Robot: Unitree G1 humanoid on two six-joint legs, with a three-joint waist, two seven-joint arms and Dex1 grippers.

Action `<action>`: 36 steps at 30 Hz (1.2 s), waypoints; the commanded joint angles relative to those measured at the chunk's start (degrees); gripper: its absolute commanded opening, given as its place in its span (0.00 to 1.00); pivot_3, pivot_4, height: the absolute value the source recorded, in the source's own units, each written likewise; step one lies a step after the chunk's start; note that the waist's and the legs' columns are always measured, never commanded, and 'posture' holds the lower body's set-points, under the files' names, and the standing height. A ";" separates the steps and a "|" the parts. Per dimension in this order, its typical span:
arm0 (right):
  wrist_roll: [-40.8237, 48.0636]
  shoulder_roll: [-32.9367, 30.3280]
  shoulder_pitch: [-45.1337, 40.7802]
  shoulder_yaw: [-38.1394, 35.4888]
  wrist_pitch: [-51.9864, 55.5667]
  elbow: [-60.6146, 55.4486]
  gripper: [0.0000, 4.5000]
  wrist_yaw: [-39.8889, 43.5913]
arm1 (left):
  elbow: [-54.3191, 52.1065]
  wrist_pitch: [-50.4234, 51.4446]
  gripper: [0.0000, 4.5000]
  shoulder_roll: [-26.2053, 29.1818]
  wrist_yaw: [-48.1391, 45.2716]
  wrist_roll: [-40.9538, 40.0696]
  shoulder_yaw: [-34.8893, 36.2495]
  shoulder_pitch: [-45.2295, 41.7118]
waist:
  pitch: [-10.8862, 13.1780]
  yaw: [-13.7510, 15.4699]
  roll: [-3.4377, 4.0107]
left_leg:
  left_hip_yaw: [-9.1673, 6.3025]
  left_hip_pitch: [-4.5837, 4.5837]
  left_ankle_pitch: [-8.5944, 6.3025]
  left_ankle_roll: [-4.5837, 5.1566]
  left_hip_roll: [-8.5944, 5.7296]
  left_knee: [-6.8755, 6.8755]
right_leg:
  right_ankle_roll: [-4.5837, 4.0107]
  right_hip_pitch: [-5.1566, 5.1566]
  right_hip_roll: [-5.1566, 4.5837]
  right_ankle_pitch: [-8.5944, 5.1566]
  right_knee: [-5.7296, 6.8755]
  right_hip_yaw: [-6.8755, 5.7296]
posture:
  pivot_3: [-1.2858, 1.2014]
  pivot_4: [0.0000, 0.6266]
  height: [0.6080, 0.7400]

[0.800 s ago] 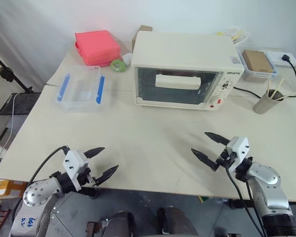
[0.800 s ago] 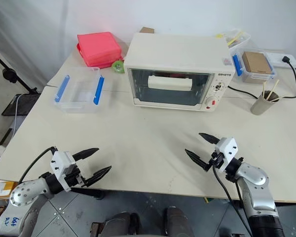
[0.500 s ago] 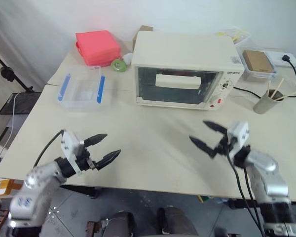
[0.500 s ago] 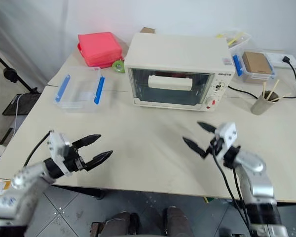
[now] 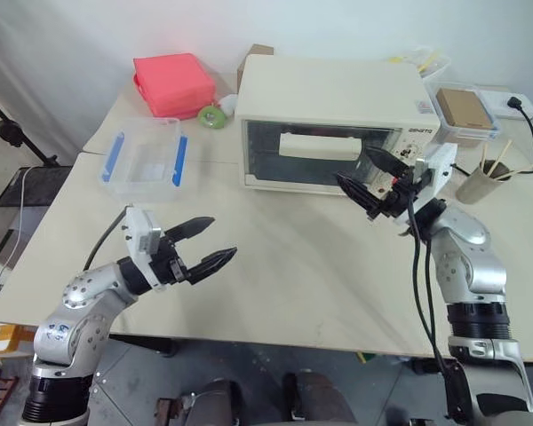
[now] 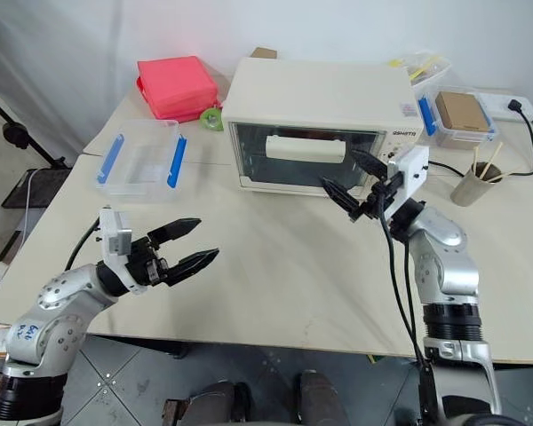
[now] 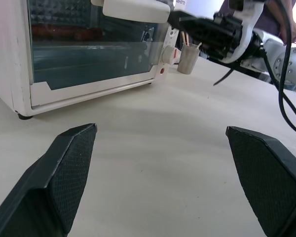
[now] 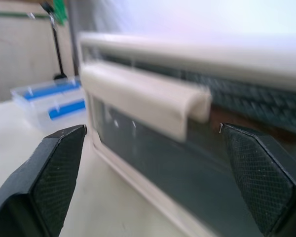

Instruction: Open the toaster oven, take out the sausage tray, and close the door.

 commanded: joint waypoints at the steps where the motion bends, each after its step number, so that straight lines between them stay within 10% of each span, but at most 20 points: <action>1: 1.18 0.62 0.17 0.68 -1.62 -4.00 1.00 3.13 | 0.20 -0.89 0.99 -0.76 0.29 0.33 0.56 0.51 | 0.00 -0.01 0.00 | 0.00 0.00 0.00 0.00 0.00 0.00 | 0.00 0.00 0.00 0.00 -0.01 0.00 | 0.52 0.24 1.00; 9: -3.83 -2.89 8.95 4.39 -7.34 -9.35 1.00 10.81 | 5.34 -0.44 0.95 -2.19 3.17 -2.08 6.34 -1.58 | 0.00 -0.28 0.00 | -0.01 0.01 -0.02 0.02 0.04 -0.13 | 0.00 -0.05 0.02 0.00 -0.02 -0.02 | 0.52 0.24 1.00; 24: -8.70 -2.42 11.86 6.35 -18.07 -5.84 1.00 13.06 | 30.65 -5.98 0.01 -4.52 -2.55 3.68 3.83 -23.04 | 0.03 -0.38 -0.04 | 0.00 -0.03 0.04 -0.04 0.01 0.00 | 0.00 -0.04 0.03 0.00 0.00 -0.06 | 0.52 0.24 1.00; 36: -11.32 -4.09 14.24 6.38 -23.04 -4.51 1.00 13.28 | 52.40 -18.26 0.01 -15.67 -4.88 13.88 -2.99 -39.55 | 0.04 0.18 -0.06 | 0.10 -0.02 0.05 -0.05 0.07 0.11 | 0.00 -0.09 0.11 0.00 0.11 -0.03 | 0.52 0.24 1.00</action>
